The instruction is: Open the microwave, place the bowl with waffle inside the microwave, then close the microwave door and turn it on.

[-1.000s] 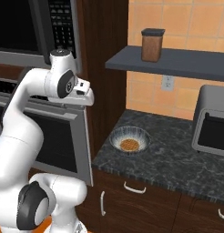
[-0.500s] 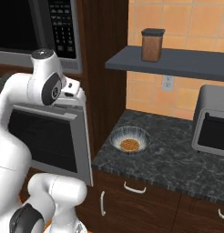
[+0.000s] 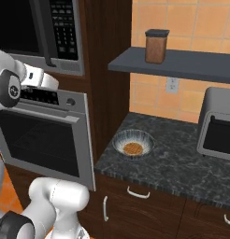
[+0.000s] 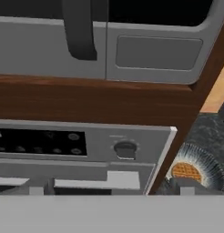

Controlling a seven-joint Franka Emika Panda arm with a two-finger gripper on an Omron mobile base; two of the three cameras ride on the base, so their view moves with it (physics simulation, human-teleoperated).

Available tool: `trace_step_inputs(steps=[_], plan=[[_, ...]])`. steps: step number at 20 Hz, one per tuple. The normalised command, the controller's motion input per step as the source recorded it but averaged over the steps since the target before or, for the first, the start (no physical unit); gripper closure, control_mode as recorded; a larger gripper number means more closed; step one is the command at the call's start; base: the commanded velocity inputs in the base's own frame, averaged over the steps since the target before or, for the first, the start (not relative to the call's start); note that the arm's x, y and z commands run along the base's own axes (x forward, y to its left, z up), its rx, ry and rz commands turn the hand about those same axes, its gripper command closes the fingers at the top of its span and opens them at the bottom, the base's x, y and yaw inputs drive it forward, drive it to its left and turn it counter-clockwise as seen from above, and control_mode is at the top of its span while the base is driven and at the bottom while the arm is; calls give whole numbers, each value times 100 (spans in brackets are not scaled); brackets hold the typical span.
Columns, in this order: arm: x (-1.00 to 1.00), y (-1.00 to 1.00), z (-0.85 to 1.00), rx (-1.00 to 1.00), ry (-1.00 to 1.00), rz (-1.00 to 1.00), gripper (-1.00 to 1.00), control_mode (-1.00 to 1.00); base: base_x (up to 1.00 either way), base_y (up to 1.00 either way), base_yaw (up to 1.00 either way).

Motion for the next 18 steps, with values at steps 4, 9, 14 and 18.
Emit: trace_step_inputs(steps=[4, 9, 14, 18], plan=[[29, 0, 33, -1, -36, 1, -100, -100, 0, 0, 0], [22, 23, 44, 0, -34, 2, -100, -100, 0, 0, 0], [17, 11, 60, -3, -32, 1, -100, -100, 0, 0, 0], [37, 9, 27, -1, -24, 6, -100, -100, 0, 0, 0]])
